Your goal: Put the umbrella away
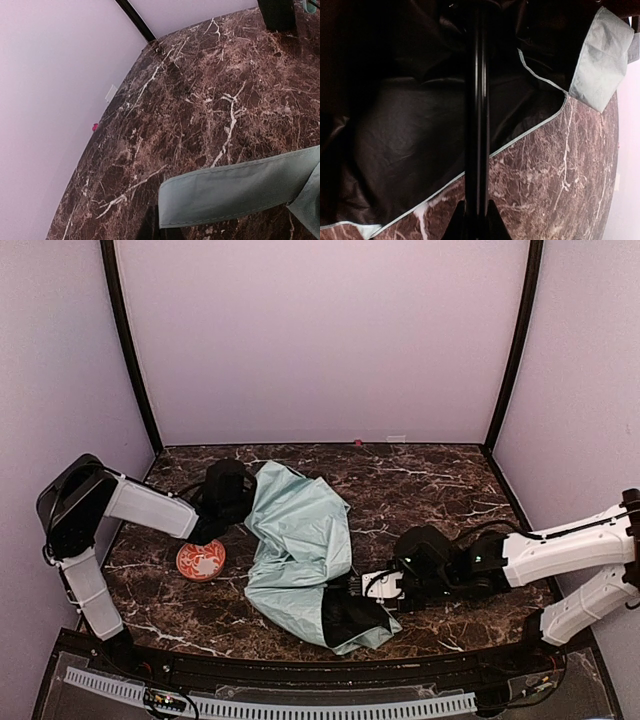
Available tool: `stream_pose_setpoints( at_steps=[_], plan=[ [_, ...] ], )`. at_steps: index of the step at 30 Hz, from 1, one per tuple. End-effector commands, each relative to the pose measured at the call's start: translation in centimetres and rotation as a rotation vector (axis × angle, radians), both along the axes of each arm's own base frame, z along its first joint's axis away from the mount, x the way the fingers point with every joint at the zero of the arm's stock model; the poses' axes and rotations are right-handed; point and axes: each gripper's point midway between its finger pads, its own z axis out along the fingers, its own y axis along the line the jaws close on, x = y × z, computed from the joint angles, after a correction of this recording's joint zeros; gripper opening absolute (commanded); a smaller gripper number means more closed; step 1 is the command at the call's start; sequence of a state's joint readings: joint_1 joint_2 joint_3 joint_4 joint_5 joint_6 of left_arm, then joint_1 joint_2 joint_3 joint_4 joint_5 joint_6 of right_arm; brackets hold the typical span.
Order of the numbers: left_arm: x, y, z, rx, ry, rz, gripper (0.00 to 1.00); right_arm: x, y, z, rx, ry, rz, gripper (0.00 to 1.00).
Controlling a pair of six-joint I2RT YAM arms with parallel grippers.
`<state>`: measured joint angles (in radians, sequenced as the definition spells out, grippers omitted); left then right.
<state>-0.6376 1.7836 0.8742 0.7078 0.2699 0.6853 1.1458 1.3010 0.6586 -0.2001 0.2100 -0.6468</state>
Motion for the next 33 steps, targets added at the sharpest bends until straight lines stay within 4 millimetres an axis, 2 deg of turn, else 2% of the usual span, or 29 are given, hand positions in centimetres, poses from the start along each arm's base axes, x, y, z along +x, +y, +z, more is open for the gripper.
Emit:
stream_pose_setpoints(
  at_steps=[1,4,7,11,14,17,20,25,27,29,33],
  plan=[
    [1.0,0.2,-1.1,0.026,0.023,0.038,0.0,0.7,2.6,-1.5,0.078,0.046,-0.064,0.0],
    [1.8,0.0,-1.3,0.031,0.039,0.059,0.0,0.6,3.3,-2.2,0.088,0.08,-0.08,0.0],
    [2.0,-0.3,-1.3,0.028,0.062,0.06,0.0,0.5,4.4,-0.6,0.164,0.085,-0.059,0.0],
    [2.4,-0.9,-2.9,0.054,0.125,0.056,0.0,0.3,5.1,1.0,0.235,0.091,-0.019,0.0],
    [3.8,-0.8,-4.6,0.086,0.189,0.119,0.0,0.4,5.0,1.4,0.278,0.149,-0.029,0.0],
    [6.1,0.5,-6.1,0.113,0.188,0.263,0.0,0.5,4.2,0.6,0.258,0.2,-0.06,0.0],
    [8.2,1.9,-5.0,0.085,0.084,0.387,0.0,0.0,3.4,-1.0,0.208,0.252,-0.097,0.0],
    [9.0,0.1,-3.9,0.064,0.009,0.315,0.0,-2.1,2.4,-3.4,0.112,0.301,-0.041,0.0],
    [9.5,-0.1,-4.1,0.076,-0.01,0.317,0.05,-2.5,2.0,-3.9,0.076,0.334,-0.052,0.0],
    [10.5,0.2,-4.4,0.105,-0.02,0.355,0.15,-2.5,1.5,-4.3,0.051,0.362,-0.078,0.0],
    [12.5,1.9,-4.2,0.159,-0.076,0.468,0.56,-2.2,0.7,-4.8,0.027,0.425,-0.136,0.0]
  ],
)
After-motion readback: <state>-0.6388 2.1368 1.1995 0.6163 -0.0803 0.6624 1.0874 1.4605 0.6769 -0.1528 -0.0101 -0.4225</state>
